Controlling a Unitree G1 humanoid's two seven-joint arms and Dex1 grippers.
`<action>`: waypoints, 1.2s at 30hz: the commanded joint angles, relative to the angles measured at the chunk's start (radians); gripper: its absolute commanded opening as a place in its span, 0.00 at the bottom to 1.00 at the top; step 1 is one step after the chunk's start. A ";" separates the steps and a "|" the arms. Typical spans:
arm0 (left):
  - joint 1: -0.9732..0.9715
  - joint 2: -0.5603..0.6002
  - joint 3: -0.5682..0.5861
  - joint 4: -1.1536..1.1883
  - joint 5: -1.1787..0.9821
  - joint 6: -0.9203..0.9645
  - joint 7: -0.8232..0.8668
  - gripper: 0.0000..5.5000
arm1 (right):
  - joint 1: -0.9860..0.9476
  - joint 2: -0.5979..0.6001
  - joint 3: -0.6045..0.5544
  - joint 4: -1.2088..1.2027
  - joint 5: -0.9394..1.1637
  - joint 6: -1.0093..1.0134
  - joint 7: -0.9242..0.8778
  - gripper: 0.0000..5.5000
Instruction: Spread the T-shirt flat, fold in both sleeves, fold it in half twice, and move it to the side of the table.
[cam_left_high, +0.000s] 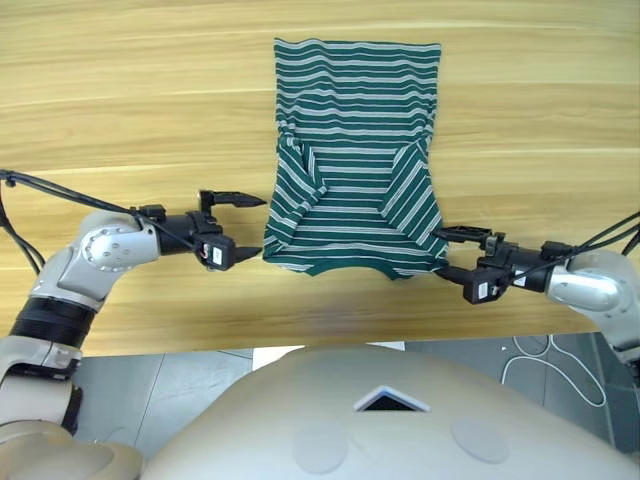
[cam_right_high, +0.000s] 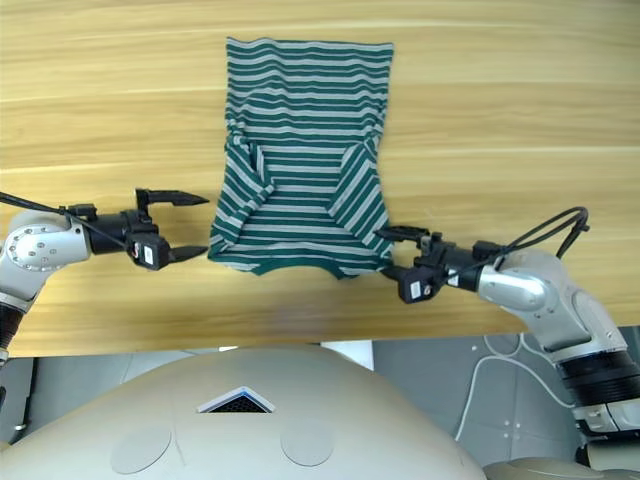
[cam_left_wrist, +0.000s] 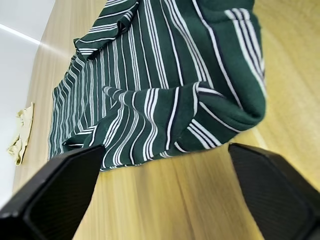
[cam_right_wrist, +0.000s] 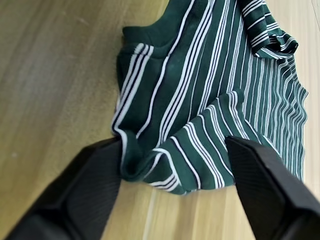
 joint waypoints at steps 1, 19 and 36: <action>0.010 -0.014 -0.053 0.029 0.063 0.019 -0.033 0.72 | 0.029 -0.012 0.014 0.034 -0.070 0.064 0.015 0.50; 0.037 0.010 -0.090 -0.027 0.021 0.035 -0.081 0.27 | 0.044 -0.013 0.020 0.021 -0.064 0.090 0.005 0.01; 0.114 0.076 -0.051 -0.075 -0.011 0.143 -0.103 0.47 | 0.036 -0.014 0.020 0.012 -0.060 0.100 0.009 0.01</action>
